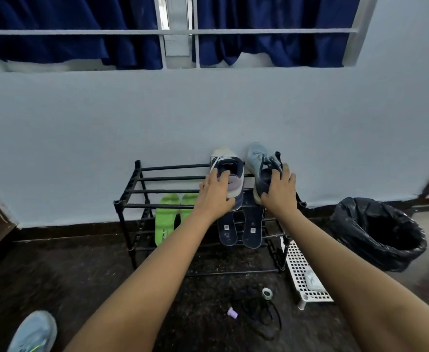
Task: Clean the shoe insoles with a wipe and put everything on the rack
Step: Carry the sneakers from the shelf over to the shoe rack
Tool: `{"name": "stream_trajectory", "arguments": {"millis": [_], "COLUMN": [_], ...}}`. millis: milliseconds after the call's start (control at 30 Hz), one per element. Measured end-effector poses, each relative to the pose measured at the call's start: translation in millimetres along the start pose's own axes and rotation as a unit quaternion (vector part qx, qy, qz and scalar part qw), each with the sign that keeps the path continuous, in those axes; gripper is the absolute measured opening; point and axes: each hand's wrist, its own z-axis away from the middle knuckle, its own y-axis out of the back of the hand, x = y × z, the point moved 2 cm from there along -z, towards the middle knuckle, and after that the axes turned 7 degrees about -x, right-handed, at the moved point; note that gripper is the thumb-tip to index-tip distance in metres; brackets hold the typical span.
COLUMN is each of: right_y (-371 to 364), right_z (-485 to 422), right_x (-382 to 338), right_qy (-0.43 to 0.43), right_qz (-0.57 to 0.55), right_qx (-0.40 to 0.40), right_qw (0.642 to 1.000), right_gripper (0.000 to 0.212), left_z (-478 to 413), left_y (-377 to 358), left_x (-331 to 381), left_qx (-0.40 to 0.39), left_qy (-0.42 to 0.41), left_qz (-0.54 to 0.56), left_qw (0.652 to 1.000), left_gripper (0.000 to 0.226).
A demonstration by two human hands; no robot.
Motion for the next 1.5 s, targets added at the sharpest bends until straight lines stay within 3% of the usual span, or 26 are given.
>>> {"name": "stream_trajectory", "arguments": {"millis": [233, 433, 667, 900, 1233, 1500], "right_y": [-4, 2, 20, 49, 34, 0], "right_z": [-15, -17, -12, -4, 55, 119], "right_x": [11, 17, -6, -92, -250, -348], "right_qy": [-0.041, -0.025, 0.047, 0.133, 0.227, 0.322], "right_qz": [-0.146, -0.194, -0.149, -0.171, -0.221, -0.181], "right_qx": [-0.069, -0.020, 0.028, 0.045, 0.011, -0.014], "right_qw": [0.986, 0.981, 0.987, 0.975, 0.948, 0.929], "right_gripper": [0.049, 0.033, 0.024, 0.026, 0.029, 0.028], "left_z": [-32, -47, -35, 5, 108, 203], "left_y": [-7, -6, 15, 74, 154, 162], "left_x": [5, 8, -11, -68, -173, -253], "left_qx": [-0.029, 0.004, 0.041, 0.112, 0.137, 0.146], "left_qy": [0.015, 0.012, -0.008, 0.019, 0.108, 0.180], "left_qz": [-0.042, -0.081, -0.045, -0.044, -0.111, -0.112], "left_qw": [0.999, 0.997, 0.998, 0.993, 0.978, 0.966], "left_gripper": [0.072, 0.033, 0.037, 0.032, 0.038, 0.034]}}
